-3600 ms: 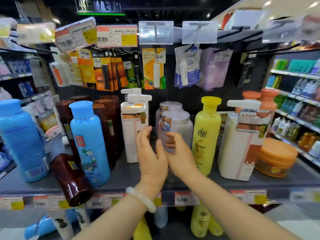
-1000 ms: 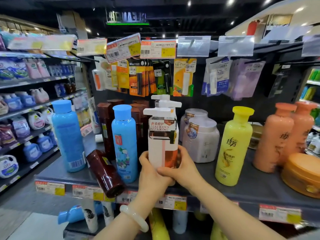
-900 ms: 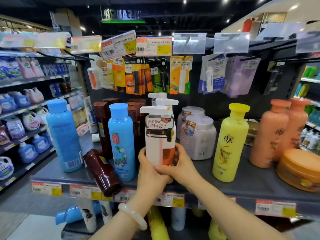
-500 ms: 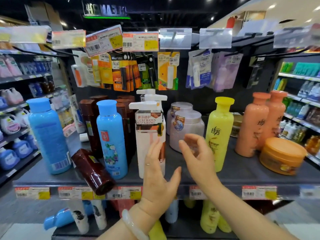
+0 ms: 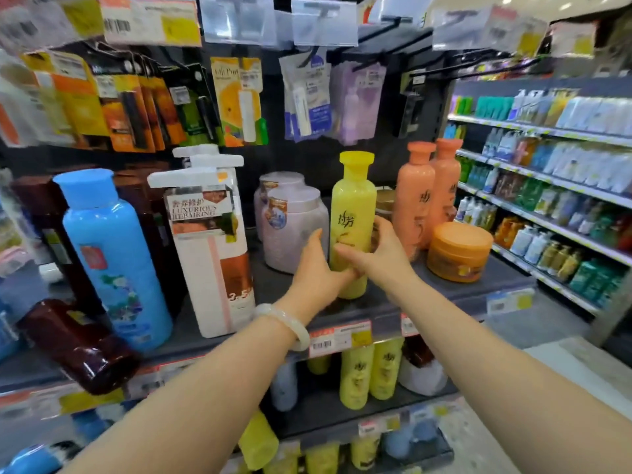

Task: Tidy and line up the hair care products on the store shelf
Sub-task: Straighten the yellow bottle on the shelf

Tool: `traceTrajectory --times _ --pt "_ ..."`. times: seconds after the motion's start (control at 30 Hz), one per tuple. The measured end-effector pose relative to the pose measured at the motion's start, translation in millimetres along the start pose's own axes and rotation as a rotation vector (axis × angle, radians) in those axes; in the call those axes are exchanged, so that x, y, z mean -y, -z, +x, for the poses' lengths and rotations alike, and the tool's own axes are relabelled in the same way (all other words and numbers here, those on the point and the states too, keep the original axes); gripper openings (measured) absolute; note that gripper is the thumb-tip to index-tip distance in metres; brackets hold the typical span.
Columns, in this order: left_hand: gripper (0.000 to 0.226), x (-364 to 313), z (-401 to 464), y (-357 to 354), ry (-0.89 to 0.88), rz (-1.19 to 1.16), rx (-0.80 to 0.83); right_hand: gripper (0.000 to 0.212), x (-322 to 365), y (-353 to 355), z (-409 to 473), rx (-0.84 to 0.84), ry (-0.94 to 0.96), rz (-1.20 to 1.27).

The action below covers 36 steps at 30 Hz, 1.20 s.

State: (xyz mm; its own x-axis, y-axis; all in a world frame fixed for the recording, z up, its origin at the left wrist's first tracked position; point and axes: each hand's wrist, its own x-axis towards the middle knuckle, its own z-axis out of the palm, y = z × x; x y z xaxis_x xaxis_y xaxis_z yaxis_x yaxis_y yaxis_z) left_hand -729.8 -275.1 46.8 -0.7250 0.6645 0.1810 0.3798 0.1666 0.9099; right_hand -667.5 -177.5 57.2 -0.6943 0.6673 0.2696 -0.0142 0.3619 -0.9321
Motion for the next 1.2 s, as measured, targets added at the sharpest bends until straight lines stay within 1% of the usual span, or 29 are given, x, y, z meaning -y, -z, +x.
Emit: traceTrajectory --times 0.07,0.27,0.37,0.47,0.53,0.7,0.83,1.0,1.13,1.2 --pt "0.065 -4.4 6.6 -6.5 -0.014 -0.025 0.001 0.071 0.7 -0.5 2.5 -0.018 0.007 -0.036" --pt "0.045 -7.7 4.7 -11.8 -0.062 -0.044 -0.082 0.071 4.7 1.2 -6.0 -0.073 0.051 -0.029" --pt "0.043 -23.1 -9.8 -9.6 -0.157 -0.072 -0.114 0.068 18.7 12.4 -19.9 -0.106 0.109 0.014" --pt "0.044 -40.1 -31.0 -8.8 -0.223 -0.083 -0.099 0.065 32.4 28.1 -39.5 -0.118 0.139 0.076" --pt "0.046 -42.7 -48.5 -12.8 -0.237 -0.09 -0.087 0.064 34.7 35.7 -56.3 -0.097 0.135 0.089" --pt "0.048 -24.2 -97.5 -35.6 -0.211 -0.088 -0.135 0.063 19.4 50.5 -106.7 -0.023 0.076 0.106" --pt "0.05 8.6 -146.2 -61.0 -0.095 -0.15 -0.135 0.063 -20.8 56.6 -150.4 0.058 -0.022 0.117" --pt "0.054 76.0 -202.3 -96.7 0.184 -0.209 -0.108 0.059 -95.4 44.4 -203.4 0.217 -0.211 0.082" --pt "0.056 138.7 -223.5 -114.6 0.427 -0.161 -0.08 0.063 -161.6 18.5 -224.7 0.321 -0.394 0.044" --pt "0.061 165.4 -222.7 -117.2 0.506 -0.106 -0.076 0.063 -185.9 3.4 -225.6 0.362 -0.457 0.049"
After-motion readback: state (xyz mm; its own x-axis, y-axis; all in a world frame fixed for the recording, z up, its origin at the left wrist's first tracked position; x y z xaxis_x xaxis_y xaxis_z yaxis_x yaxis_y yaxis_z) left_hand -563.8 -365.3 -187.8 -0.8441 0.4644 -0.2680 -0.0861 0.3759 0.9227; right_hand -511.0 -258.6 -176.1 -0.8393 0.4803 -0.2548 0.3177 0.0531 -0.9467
